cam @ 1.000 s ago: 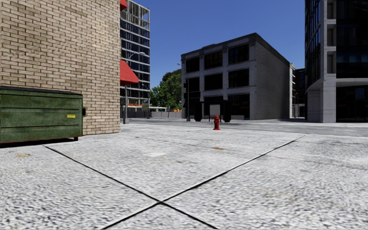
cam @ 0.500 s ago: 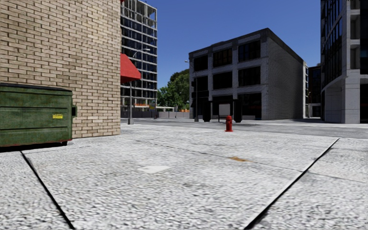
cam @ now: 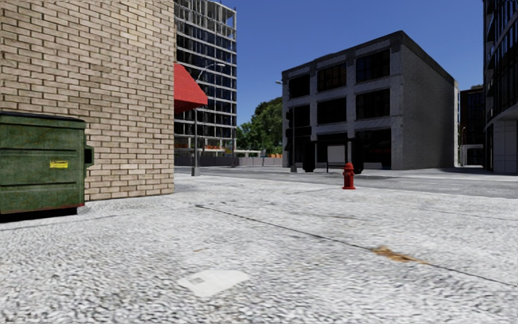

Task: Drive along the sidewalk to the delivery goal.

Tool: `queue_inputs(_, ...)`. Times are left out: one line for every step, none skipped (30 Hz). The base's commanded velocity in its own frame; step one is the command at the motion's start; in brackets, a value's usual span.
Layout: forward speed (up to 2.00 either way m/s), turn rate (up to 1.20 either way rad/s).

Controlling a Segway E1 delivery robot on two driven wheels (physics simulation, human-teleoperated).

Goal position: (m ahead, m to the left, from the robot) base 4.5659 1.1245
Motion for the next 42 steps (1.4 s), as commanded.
queue_inputs(2.0,0.26)
queue_inputs(2.0,0.26)
queue_inputs(2.0,0.26)
queue_inputs(2.0,0.26)
queue_inputs(2.0,0.26)
queue_inputs(2.0,0.26)
queue_inputs(2.0,0.26)
queue_inputs(2.0,0.23)
queue_inputs(2.0,0.16)
queue_inputs(2.0,0.04)
queue_inputs(2.0,0.04)
queue_inputs(2.0,0.0)
queue_inputs(2.0,0.0)
queue_inputs(2.0,0.0)
queue_inputs(2.0,0.0)
queue_inputs(2.0,0.0)
queue_inputs(2.0,0.0)
queue_inputs(2.0,0.0)
queue_inputs(2.0,0.0)
queue_inputs(2.0,0.0)
queue_inputs(2.0,0.0)
queue_inputs(2.0,0.0)
queue_inputs(2.0,0.0)
queue_inputs(2.0,0.0)
queue_inputs(2.0,0.0)
queue_inputs(2.0,0.0)
queue_inputs(1.99,0.0)
queue_inputs(1.89,0.0)
queue_inputs(1.89,0.0)
queue_inputs(1.8,0.0)
queue_inputs(1.69,0.02)
queue_inputs(1.65,0.13)
queue_inputs(1.65,0.13)
queue_inputs(1.63,0.19)
queue_inputs(1.61,0.22)
queue_inputs(1.6,0.24)
queue_inputs(1.6,0.24)
queue_inputs(1.6,0.24)
queue_inputs(1.6,0.24)
queue_inputs(1.59,0.24)
queue_inputs(1.59,0.24)
queue_inputs(1.59,0.24)
